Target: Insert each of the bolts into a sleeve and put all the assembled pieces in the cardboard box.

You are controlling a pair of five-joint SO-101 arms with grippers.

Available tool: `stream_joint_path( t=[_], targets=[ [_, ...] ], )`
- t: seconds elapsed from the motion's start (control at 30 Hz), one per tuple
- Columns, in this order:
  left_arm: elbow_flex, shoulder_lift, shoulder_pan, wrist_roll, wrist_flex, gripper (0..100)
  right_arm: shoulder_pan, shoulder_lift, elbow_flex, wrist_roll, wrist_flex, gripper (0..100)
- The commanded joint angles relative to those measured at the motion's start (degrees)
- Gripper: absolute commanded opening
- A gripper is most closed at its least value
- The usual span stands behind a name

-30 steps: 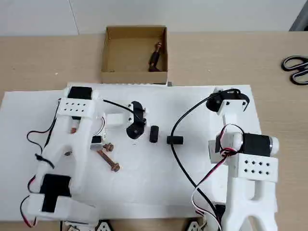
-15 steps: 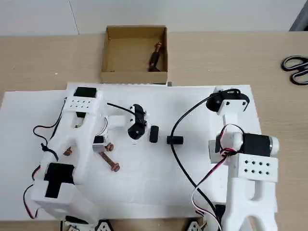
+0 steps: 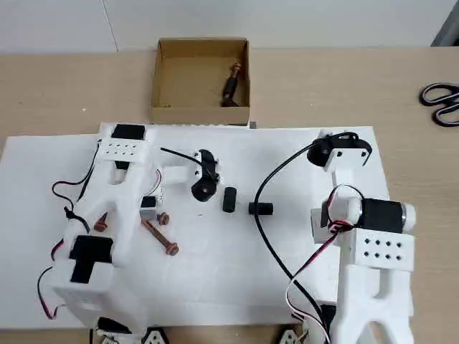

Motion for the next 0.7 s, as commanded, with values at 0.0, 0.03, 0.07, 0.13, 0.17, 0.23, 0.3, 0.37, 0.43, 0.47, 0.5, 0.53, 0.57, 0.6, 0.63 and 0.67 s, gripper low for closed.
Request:
stream_joint_path(
  t=[0.0, 0.03, 0.07, 0.13, 0.17, 0.23, 0.3, 0.37, 0.43, 0.47, 0.5, 0.53, 0.57, 0.6, 0.63, 0.67],
  targets=[
    [-1.9, 0.0, 0.0, -7.5, 0.2, 7, 0.7, -0.7, -0.2, -0.5, -0.9, 0.3],
    [-1.9, 0.1, -0.1, -7.5, 0.2, 7, 0.7, -0.7, -0.2, -0.5, -0.9, 0.3],
    [-1.9, 0.4, -0.2, -7.5, 0.2, 7, 0.7, -0.7, -0.2, -0.5, -0.9, 0.3],
    [-1.5, 0.5, -0.2, -7.5, 0.2, 7, 0.7, -0.7, -0.2, -0.6, -0.9, 0.3],
    [-1.3, 0.6, 0.0, -7.5, 0.2, 7, 0.7, -0.7, -0.2, -0.6, -0.9, 0.3],
    [-0.2, 0.6, 0.4, -7.5, -0.1, 7, 0.7, -0.7, -0.2, -0.6, -0.9, 0.3],
    [0.7, 0.6, 0.9, -7.5, -0.4, 7, 0.7, -0.7, -0.2, -0.6, -0.9, 0.3],
    [2.2, 0.6, 1.2, -7.5, -1.3, 7, 0.7, -0.7, -0.2, -0.6, -0.9, 0.3],
    [4.0, 0.6, 1.2, -7.5, -2.9, 7, 0.7, -0.7, -0.2, -0.6, -1.0, 0.3],
    [5.1, 0.6, 1.2, -7.5, -4.0, 7, 0.7, -0.7, -0.2, -0.6, -1.4, 0.3],
    [6.0, 0.6, 1.2, -7.5, -5.0, 7, 0.7, -0.7, -0.2, -0.6, -1.6, 0.3],
    [6.6, 0.6, 1.2, -7.5, -5.5, 7, 0.7, -0.7, -0.2, -0.6, -1.6, 0.3],
    [6.7, 0.6, 1.2, -7.5, -5.6, 7, 0.7, -0.7, -0.2, -0.6, -1.7, 0.3],
    [6.7, 0.6, 1.2, -7.5, -5.6, 7, 0.7, -0.7, -0.2, -0.5, -1.7, 0.3],
    [6.8, 0.6, 1.2, -7.3, -5.6, 7, 0.7, -0.7, -0.2, -0.5, -1.7, 0.3],
    [6.8, 0.6, 1.2, -7.3, -5.6, 7, 0.7, -0.8, -0.2, -0.4, -1.7, 0.3]
  ],
)
